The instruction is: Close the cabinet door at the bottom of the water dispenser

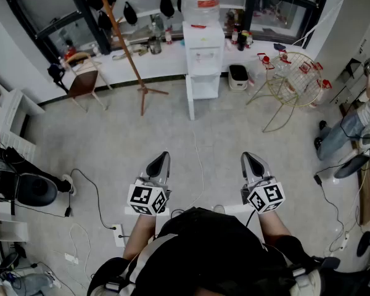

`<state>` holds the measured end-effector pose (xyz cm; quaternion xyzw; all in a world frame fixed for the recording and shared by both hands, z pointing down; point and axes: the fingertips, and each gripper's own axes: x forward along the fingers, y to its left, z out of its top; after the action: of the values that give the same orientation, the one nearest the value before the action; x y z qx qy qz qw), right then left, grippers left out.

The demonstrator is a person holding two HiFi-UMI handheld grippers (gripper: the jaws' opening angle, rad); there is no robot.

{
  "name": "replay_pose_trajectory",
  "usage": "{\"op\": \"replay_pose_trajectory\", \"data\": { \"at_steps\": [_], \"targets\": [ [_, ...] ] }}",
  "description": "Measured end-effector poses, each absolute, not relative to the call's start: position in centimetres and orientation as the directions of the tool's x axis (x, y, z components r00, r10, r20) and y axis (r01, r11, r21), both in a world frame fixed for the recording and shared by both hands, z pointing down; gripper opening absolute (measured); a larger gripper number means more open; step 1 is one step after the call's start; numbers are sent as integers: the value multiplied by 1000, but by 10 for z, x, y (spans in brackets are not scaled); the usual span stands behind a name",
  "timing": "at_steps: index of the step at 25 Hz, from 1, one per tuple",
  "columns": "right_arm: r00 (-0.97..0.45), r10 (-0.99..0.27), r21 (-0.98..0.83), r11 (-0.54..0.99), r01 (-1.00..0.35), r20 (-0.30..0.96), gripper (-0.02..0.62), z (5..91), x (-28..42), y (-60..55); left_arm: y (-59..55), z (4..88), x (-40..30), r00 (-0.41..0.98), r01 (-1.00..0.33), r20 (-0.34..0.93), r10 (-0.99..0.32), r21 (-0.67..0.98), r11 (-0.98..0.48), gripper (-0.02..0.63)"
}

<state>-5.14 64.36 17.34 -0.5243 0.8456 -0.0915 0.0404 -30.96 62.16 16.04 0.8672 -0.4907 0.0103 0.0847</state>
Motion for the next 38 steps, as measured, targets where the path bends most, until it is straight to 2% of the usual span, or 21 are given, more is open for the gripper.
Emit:
{"op": "replay_pose_trajectory", "data": {
  "at_steps": [8, 17, 18, 19, 20, 22, 23, 25, 32, 38],
  "targets": [
    [-463, -886, -188, 453, -871, 11, 5, 162, -59, 648, 627, 155, -316, 513, -856, 102, -852, 138, -498, 6],
    [-470, -882, -174, 467, -867, -30, 5, 155, -35, 660, 629, 143, -292, 512, -855, 76, -856, 144, -499, 8],
    [-468, -882, -157, 469, -869, -46, 20, 151, -31, 661, 628, 142, -287, 505, -859, 77, -859, 144, -492, 30],
    [-467, -882, -139, 470, -871, -59, 110, 148, -26, 662, 626, 142, -282, 499, -862, 81, -863, 147, -485, 153],
    [-463, -884, -124, 468, -875, -68, 246, 146, -21, 662, 624, 143, -276, 490, -867, 88, -867, 148, -475, 256],
    [-450, -890, -103, 456, -884, -75, 341, 145, -7, 662, 621, 147, -264, 471, -879, 108, -875, 138, -456, 378],
    [-446, -892, -95, 452, -887, -75, 368, 145, 0, 663, 621, 149, -256, 465, -883, 116, -878, 129, -451, 405],
    [-448, -891, -96, 453, -886, -72, 397, 145, 16, 664, 623, 152, -238, 462, -886, 122, -879, 115, -450, 414],
    [-467, -882, -127, 472, -873, -69, 400, 152, 55, 669, 639, 160, -194, 442, -894, 121, -889, 141, -425, 414],
    [-459, -888, -195, 457, -868, -34, 400, 168, 67, 657, 639, 154, -200, 408, -910, 121, -905, 130, -393, 412]
  ]
}}
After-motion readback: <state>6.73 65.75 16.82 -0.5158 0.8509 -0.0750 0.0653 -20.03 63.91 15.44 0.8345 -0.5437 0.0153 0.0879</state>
